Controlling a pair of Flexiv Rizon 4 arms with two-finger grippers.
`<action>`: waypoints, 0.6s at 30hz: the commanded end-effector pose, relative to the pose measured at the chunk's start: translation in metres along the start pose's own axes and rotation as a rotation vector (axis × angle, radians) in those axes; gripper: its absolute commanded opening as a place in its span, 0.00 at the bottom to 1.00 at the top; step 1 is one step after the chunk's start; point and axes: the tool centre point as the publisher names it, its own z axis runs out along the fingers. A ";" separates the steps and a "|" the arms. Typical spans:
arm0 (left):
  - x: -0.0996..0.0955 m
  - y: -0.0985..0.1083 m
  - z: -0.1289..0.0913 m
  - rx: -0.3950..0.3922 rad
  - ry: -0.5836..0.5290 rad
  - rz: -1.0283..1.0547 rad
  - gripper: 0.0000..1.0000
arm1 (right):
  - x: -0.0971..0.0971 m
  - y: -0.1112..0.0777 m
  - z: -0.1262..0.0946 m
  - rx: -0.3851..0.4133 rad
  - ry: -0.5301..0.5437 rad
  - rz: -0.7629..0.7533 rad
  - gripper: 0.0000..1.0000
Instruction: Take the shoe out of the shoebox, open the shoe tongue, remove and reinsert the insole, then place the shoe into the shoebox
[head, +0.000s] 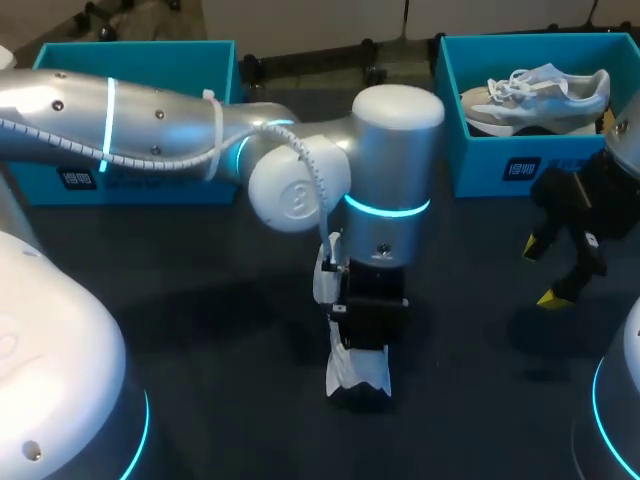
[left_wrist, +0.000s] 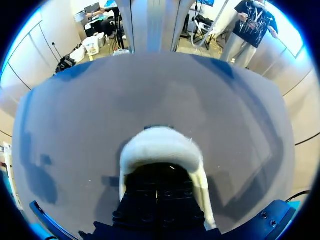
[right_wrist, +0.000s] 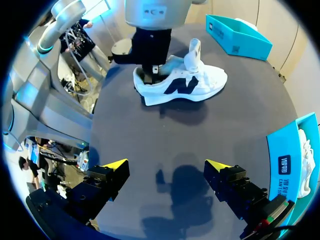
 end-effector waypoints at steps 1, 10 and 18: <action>0.004 0.008 0.019 -0.010 -0.015 -0.007 0.00 | 0.000 0.000 0.001 0.003 -0.001 0.001 1.00; 0.006 0.012 0.009 -0.037 -0.020 -0.015 0.00 | 0.000 0.000 0.001 0.003 -0.001 0.001 1.00; 0.010 0.012 -0.011 -0.076 -0.028 -0.047 0.00 | 0.000 0.000 0.001 0.003 -0.001 0.001 1.00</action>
